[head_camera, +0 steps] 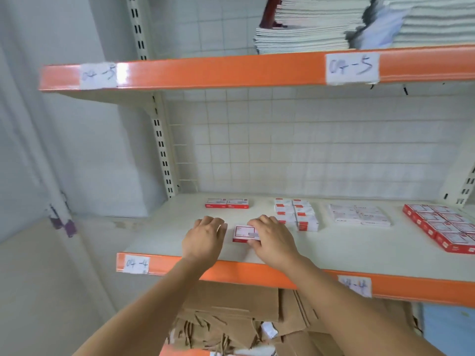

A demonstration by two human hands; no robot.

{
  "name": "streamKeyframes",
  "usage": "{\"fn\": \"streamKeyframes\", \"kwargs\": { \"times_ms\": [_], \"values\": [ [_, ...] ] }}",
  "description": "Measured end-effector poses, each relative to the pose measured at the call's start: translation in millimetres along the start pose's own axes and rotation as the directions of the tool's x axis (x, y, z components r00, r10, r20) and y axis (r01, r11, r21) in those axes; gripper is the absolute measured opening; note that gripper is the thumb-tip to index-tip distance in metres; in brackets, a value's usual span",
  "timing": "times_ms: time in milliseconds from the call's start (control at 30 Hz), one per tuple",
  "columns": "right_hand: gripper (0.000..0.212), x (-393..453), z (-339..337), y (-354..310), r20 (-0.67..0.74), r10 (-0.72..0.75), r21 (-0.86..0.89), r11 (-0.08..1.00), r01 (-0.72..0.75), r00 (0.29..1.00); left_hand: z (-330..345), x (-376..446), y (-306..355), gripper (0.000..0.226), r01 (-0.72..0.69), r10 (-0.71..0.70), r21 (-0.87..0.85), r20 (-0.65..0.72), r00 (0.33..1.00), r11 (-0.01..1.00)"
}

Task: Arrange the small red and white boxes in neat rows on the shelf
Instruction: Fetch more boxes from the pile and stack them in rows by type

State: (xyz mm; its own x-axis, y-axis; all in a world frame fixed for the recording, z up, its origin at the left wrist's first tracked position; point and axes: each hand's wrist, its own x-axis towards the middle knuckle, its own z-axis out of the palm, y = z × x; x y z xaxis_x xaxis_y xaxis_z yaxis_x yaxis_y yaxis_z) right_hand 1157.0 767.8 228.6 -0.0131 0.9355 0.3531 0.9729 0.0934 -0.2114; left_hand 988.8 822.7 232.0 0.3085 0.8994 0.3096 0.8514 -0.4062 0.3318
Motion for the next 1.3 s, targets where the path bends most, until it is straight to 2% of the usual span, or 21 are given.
{"fn": "streamKeyframes", "kwargs": {
  "times_ms": [233,500,733,833,900,1067,1300],
  "values": [
    [0.044,41,22,-26,0.06,0.085,-0.039,0.996,-0.083,0.995,-7,21,-65,0.042,0.048,-0.051,0.047,0.064,0.997,0.998],
    [0.043,96,48,-29,0.104,0.143,0.044,0.988,-0.148,0.984,-1,63,-90,0.043,0.079,-0.082,0.058,0.052,0.995,0.995],
    [0.044,126,70,-36,0.139,0.186,0.043,0.98,-0.193,0.973,10,90,-98,0.039,-0.026,0.026,0.001,0.099,0.995,1.0],
    [0.042,136,78,-39,0.119,0.224,0.068,0.97,-0.233,0.967,17,103,-94,0.036,-0.1,0.11,-0.081,0.133,0.985,0.992],
    [0.038,139,81,-41,0.089,0.257,0.098,0.959,-0.265,0.962,22,108,-94,0.035,-0.148,0.157,-0.071,0.15,0.976,0.986],
    [0.026,141,86,-40,0.028,0.273,0.097,0.957,-0.274,0.962,31,120,-101,0.03,-0.167,0.175,-0.086,0.096,0.98,0.982],
    [0.029,141,91,-41,-0.026,0.306,0.058,0.951,-0.305,0.952,36,126,-103,0.03,-0.189,0.197,-0.103,0.074,0.978,0.977]
  ]
}}
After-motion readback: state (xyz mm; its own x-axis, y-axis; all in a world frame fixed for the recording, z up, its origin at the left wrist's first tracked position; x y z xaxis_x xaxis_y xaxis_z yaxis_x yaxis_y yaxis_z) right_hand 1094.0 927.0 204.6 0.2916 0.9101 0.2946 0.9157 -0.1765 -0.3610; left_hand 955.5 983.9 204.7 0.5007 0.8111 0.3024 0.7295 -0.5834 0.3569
